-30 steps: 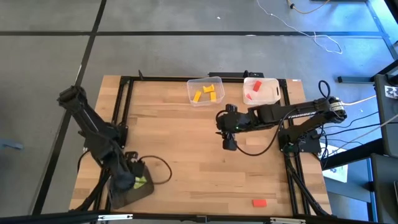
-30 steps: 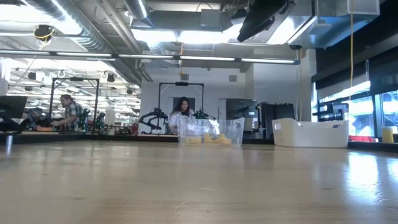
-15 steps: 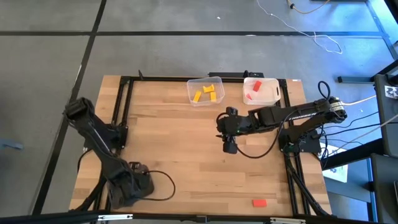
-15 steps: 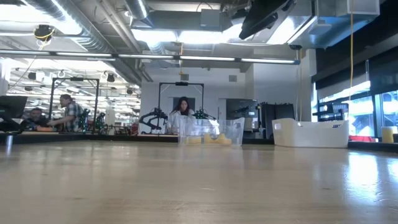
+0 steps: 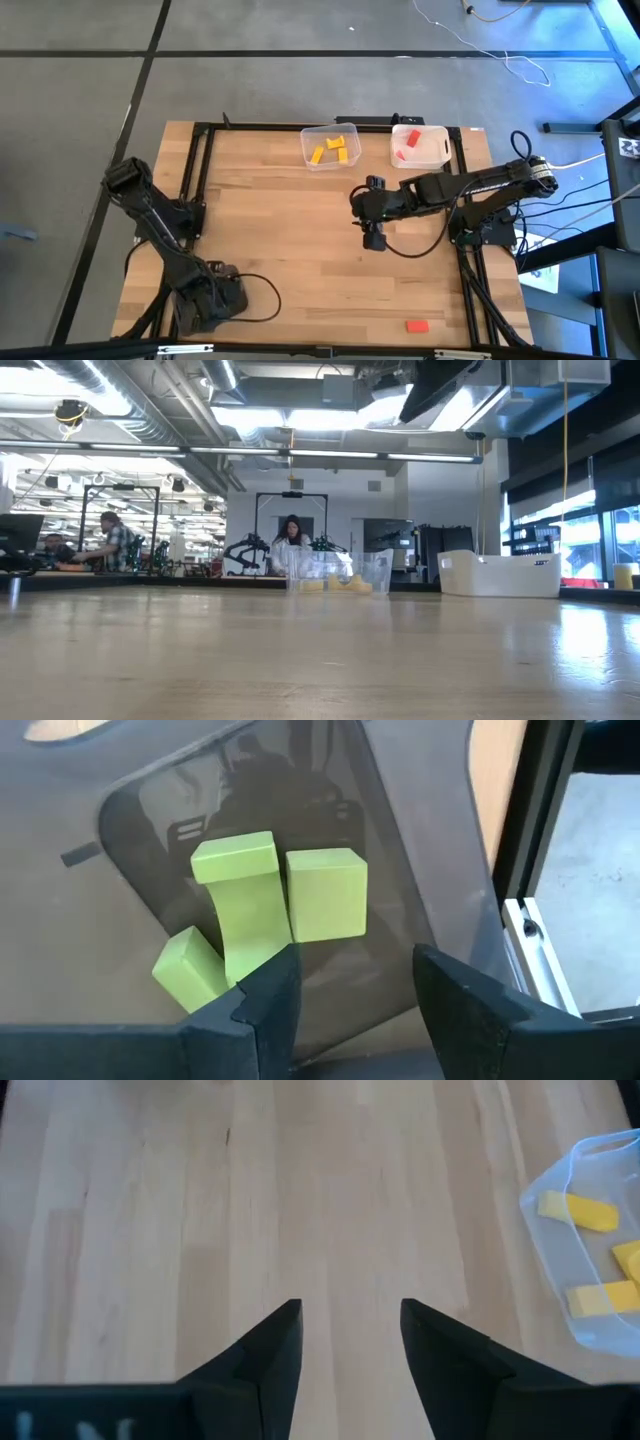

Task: Sort & place blocks by color
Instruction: Put the orange block into the white bin

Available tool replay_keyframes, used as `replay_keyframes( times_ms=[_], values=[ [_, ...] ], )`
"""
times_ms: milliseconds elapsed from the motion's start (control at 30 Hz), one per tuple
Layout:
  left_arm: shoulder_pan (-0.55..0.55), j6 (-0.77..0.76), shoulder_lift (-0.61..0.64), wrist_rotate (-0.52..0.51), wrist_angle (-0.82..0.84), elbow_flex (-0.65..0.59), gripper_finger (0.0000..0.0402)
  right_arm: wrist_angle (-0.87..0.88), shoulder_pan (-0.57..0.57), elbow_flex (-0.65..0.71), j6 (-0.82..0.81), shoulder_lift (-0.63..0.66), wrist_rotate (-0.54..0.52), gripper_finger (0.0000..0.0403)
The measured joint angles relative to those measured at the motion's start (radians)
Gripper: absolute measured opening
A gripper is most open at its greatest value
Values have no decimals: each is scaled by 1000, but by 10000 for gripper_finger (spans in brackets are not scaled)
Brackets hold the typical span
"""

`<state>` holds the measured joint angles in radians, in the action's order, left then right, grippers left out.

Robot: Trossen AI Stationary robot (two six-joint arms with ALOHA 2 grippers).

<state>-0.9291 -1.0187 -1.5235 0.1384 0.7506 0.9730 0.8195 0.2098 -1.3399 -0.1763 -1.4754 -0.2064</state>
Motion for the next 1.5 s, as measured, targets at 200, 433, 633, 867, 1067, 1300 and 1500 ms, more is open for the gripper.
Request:
replay_keyframes(
  times_ms=[200,433,633,867,1067,1300,1500],
  values=[
    [0,0,79,-36,25,0,182,291,46,-138,-107,0,5,171],
    [0,-1,256,-250,119,0,183,450,119,-196,-230,-1,159,171],
    [0,17,386,-413,136,0,183,471,216,-143,-327,-20,347,171],
    [1,34,480,-485,137,0,183,276,348,-43,-369,-84,459,171],
    [1,35,517,-495,137,0,183,116,437,-7,-376,-183,499,171],
    [1,65,518,-495,136,0,183,54,511,-7,-460,-326,571,171],
    [1,113,518,-508,136,0,183,47,558,-7,-493,-417,563,171]
  ],
)
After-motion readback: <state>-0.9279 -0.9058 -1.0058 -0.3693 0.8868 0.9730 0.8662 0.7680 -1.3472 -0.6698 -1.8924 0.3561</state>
